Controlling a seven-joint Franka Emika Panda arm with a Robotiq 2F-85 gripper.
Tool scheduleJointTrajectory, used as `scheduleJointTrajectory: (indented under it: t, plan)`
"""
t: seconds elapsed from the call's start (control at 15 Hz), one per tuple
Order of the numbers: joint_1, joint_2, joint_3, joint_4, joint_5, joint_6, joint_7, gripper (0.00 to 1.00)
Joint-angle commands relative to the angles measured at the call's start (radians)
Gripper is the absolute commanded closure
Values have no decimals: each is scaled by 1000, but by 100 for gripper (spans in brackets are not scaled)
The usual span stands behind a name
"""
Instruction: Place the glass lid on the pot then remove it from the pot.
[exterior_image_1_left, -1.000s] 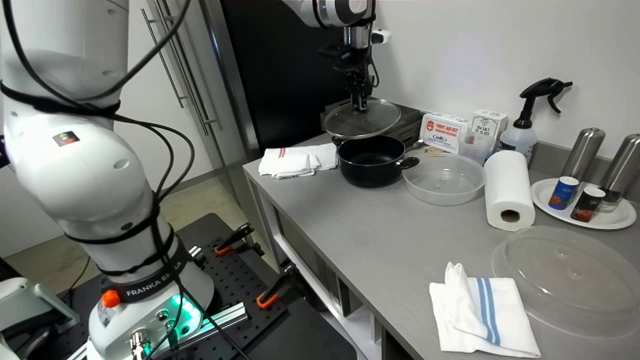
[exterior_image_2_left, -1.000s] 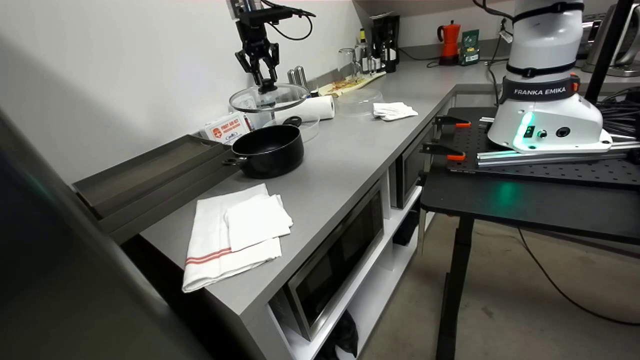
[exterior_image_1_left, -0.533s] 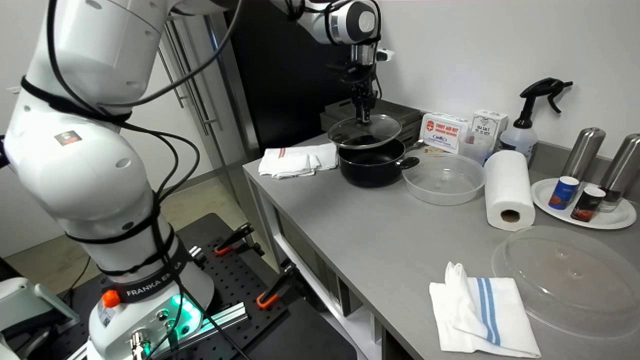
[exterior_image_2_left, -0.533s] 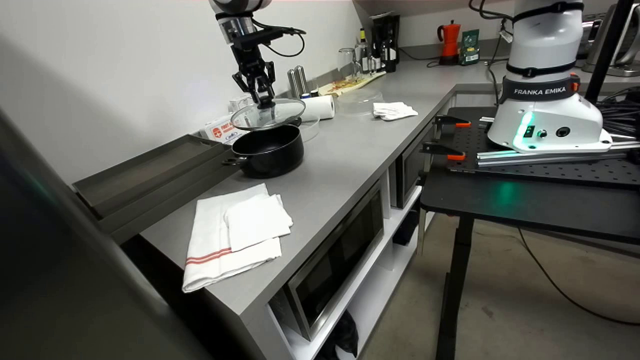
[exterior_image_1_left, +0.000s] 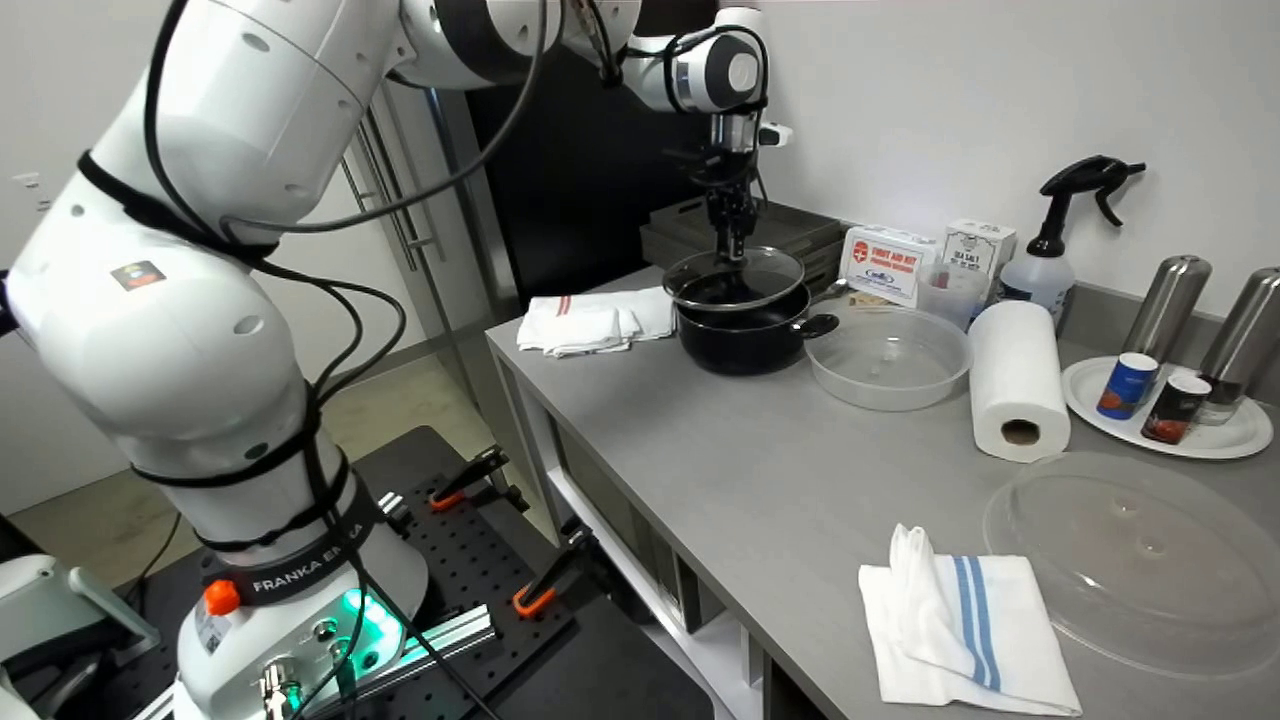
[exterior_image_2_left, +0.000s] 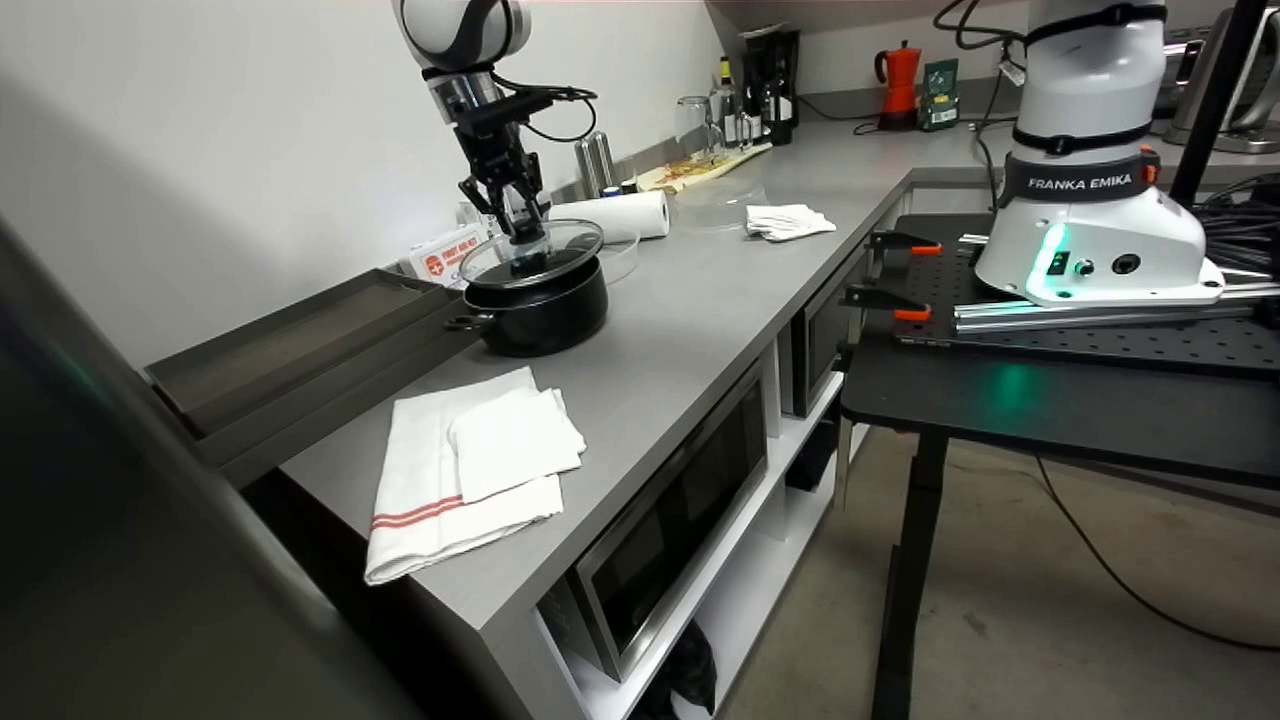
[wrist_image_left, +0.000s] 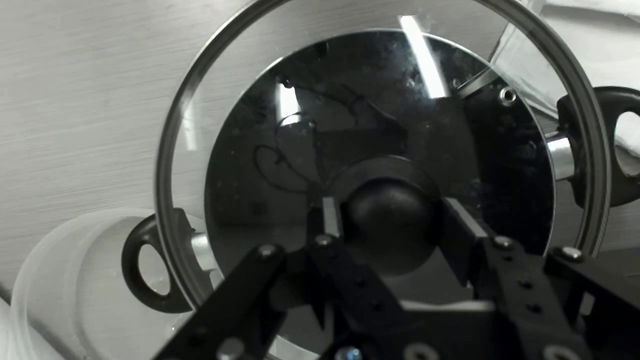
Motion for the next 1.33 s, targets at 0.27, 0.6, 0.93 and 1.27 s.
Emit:
scheduleJointTrajectory:
  t: [0.27,0.6,0.93,1.27]
  plan:
    - [7,148,-20,246,1,-114,13,75]
    - [-1,214,-21,334,6,-147,11,75]
    - [-4,258,-15,395,13,-168,5,75]
    - [-9,277,-7,424,13,-181,1,75]
